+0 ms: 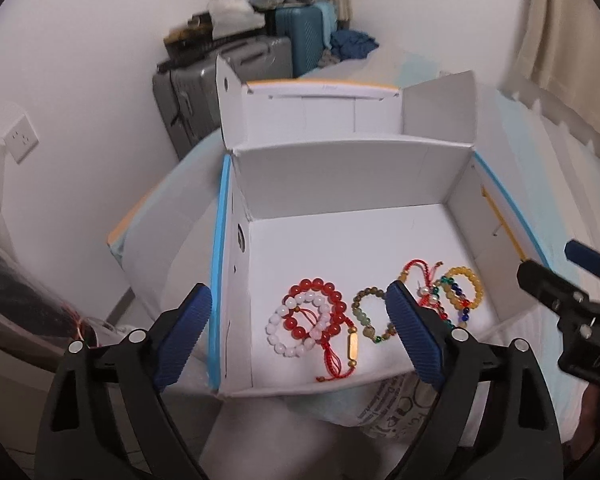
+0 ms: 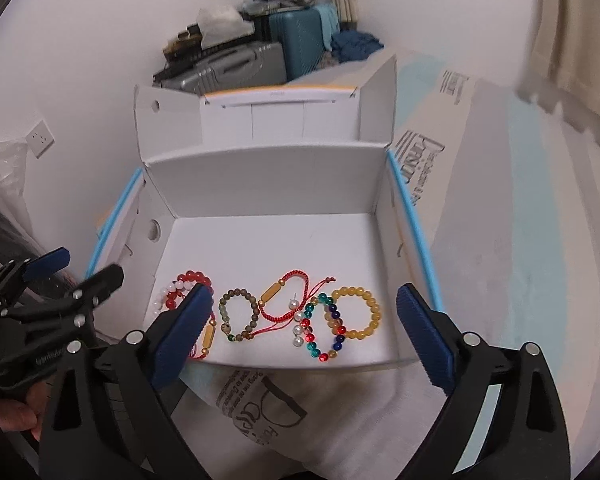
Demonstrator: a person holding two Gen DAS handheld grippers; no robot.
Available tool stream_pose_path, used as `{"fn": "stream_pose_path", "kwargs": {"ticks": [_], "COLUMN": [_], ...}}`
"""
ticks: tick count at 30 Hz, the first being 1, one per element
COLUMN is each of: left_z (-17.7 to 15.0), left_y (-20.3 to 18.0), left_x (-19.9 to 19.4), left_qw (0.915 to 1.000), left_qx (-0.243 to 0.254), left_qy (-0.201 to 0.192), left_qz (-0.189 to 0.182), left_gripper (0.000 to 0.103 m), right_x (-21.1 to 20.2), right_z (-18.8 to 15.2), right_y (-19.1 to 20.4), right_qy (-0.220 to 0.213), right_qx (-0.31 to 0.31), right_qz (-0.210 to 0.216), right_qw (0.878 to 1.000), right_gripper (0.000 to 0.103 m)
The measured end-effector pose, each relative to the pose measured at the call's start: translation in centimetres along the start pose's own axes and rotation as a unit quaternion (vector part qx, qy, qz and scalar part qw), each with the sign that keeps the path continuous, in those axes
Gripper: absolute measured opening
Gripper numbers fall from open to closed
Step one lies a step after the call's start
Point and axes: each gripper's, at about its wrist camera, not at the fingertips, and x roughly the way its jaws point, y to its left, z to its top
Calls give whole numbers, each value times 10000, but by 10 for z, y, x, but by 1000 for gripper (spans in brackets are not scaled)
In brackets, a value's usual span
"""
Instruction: Organize jewelry
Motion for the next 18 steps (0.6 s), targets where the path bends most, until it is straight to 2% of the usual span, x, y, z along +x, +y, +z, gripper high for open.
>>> {"fn": "stream_pose_path", "kwargs": {"ticks": [1,5,18], "left_z": [-4,-17,-73], "left_y": [-1,-3,-17], "left_x": [-7,-26,-70], "left_qw": [10000,9998,9986], "left_qx": [11,-56,-162], "left_qy": [-62,-186,-492], "left_qz": [28,12,-67], "left_gripper": [93,97,97], "right_x": [-6,-31,-83], "right_z": [-2,-14,-76], "right_y": [-1,-2,-4], "right_qy": [-51,-268,-578], "right_qx": [-13,-42,-34], "right_qz": [-5,-71,-187], "right_qw": [10000,9996,9981], "right_gripper": [93,95,95]}}
